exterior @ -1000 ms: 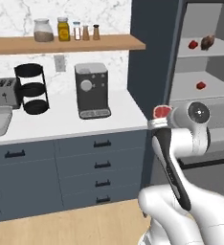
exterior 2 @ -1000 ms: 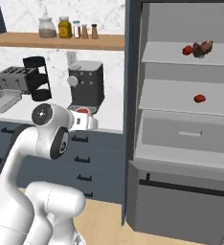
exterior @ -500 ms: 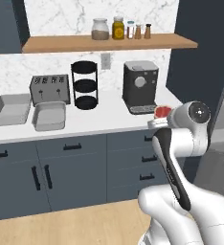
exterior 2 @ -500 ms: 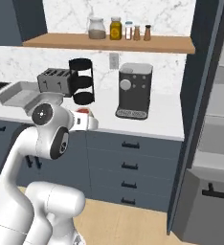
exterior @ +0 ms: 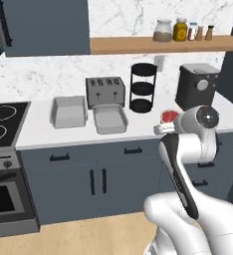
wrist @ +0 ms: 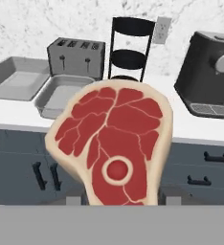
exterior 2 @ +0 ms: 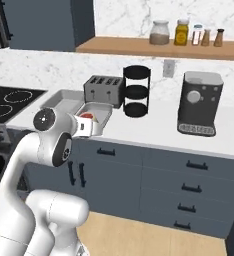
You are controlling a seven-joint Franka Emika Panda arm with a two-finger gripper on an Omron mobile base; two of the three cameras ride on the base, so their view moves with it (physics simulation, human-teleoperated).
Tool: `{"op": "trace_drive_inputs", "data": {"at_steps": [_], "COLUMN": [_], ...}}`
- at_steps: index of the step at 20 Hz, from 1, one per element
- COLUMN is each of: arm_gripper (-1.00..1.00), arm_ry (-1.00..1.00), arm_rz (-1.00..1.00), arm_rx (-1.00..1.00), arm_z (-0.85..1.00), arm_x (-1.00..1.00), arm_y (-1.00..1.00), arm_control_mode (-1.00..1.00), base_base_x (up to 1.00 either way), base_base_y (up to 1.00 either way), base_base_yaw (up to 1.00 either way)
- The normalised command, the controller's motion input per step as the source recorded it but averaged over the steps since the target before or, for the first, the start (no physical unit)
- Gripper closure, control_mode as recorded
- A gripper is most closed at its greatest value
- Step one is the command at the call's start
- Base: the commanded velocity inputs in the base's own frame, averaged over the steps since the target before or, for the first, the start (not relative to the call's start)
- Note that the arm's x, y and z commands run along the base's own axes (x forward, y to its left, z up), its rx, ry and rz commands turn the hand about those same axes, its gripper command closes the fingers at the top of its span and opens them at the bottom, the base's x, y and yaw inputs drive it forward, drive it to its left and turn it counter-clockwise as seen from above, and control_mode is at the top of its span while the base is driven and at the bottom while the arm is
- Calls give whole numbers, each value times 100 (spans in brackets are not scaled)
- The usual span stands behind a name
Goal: Place one bell pepper and one steak in each tupperware on the nearby counter, to pack two identical lunches.
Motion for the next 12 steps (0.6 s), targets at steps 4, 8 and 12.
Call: {"op": "trace_drive_inputs", "data": {"at_steps": [4, 8, 12], "arm_gripper": [100, 100, 100], "arm_ry": [0, 0, 0], "arm_rz": [0, 0, 0], "arm_rx": [0, 0, 0], "arm_z": [0, 0, 0], "arm_x": [0, 0, 0], "arm_y": [0, 0, 0], "arm_control_mode": [100, 100, 100], "base_base_x": [70, 58, 41], "base_base_y": [69, 56, 58], "base_base_yaw": [1, 1, 0]}}
